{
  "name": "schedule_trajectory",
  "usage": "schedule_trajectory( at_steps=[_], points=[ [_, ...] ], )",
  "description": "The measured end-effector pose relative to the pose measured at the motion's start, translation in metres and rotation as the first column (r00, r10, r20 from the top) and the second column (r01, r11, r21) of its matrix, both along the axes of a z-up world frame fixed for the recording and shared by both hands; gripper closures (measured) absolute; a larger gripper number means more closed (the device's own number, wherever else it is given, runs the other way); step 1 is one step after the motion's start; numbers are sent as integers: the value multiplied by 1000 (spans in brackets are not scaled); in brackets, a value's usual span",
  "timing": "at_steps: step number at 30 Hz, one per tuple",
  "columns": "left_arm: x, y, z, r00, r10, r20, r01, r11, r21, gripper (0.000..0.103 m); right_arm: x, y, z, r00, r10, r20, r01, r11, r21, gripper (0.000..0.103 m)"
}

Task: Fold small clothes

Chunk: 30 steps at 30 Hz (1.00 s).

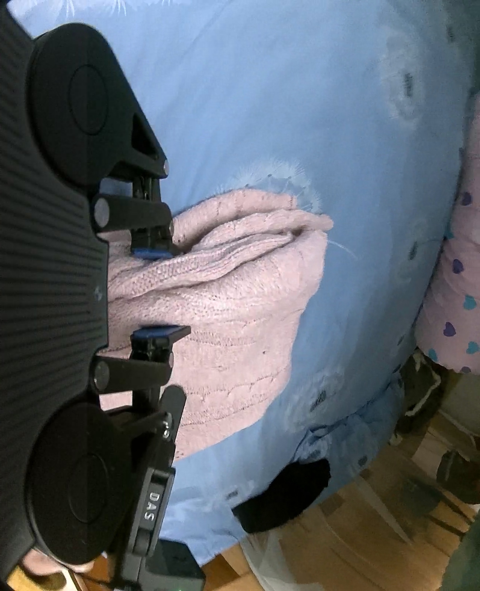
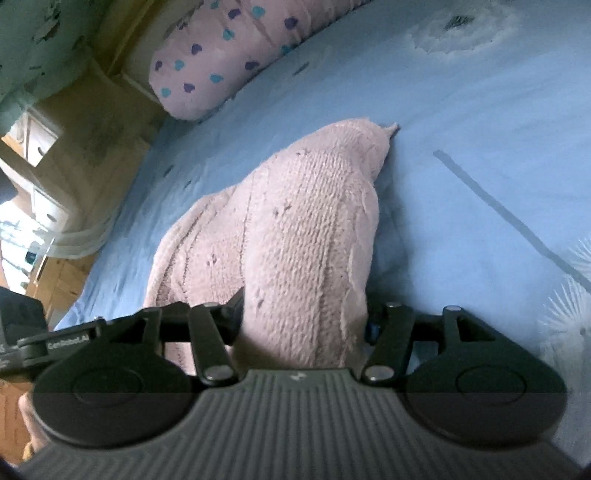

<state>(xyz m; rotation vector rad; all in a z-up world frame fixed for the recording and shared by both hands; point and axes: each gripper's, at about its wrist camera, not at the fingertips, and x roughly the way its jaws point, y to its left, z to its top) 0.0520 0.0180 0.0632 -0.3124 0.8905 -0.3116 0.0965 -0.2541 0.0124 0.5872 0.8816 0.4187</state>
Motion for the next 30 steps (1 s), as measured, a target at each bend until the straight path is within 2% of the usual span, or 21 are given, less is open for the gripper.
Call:
schedule_trajectory(
  at_steps=[6, 10, 11, 12, 13, 17, 20, 23, 26, 28, 30],
  points=[
    [-22, -7, 17, 999, 22, 29, -25, 994, 103, 61, -35, -8, 18, 995, -55, 78, 58, 997, -46, 40],
    [-34, -12, 23, 998, 34, 48, -42, 985, 170, 60, -56, -18, 29, 982, -115, 149, 120, 992, -27, 42],
    [-35, -12, 22, 998, 39, 52, -48, 980, 194, 60, -61, -19, 31, 979, -120, 165, 126, 992, -26, 49],
    [-37, -13, 20, 997, 44, 55, -55, 974, 220, 60, -64, -18, 33, 977, -123, 175, 131, 991, -38, 60],
    [-36, -14, 17, 997, 47, 54, -59, 969, 239, 58, -67, -18, 32, 976, -123, 181, 135, 989, -58, 65],
    [-32, -14, -1, 997, 72, 37, -79, 967, 243, 49, -66, -7, 22, 979, -95, 179, 124, 980, -155, 65],
    [-35, -14, -1, 995, 87, 58, -98, 967, 236, 47, -69, -1, 17, 975, -67, 213, 115, 968, -222, 64],
    [-44, -15, 4, 991, 103, 81, -119, 967, 227, 44, -73, 0, 20, 970, -69, 232, 123, 965, -230, 61],
    [-55, -15, 9, 988, 127, 88, -144, 963, 228, 34, -82, 3, 25, 963, -69, 259, 133, 962, -237, 57],
    [-64, -17, 11, 986, 139, 92, -157, 959, 237, 26, -89, 6, 28, 960, -65, 271, 135, 960, -245, 51],
    [-71, -19, 14, 985, 144, 93, -163, 956, 245, 20, -98, 10, 32, 956, -50, 287, 127, 959, -255, 39]
  ],
)
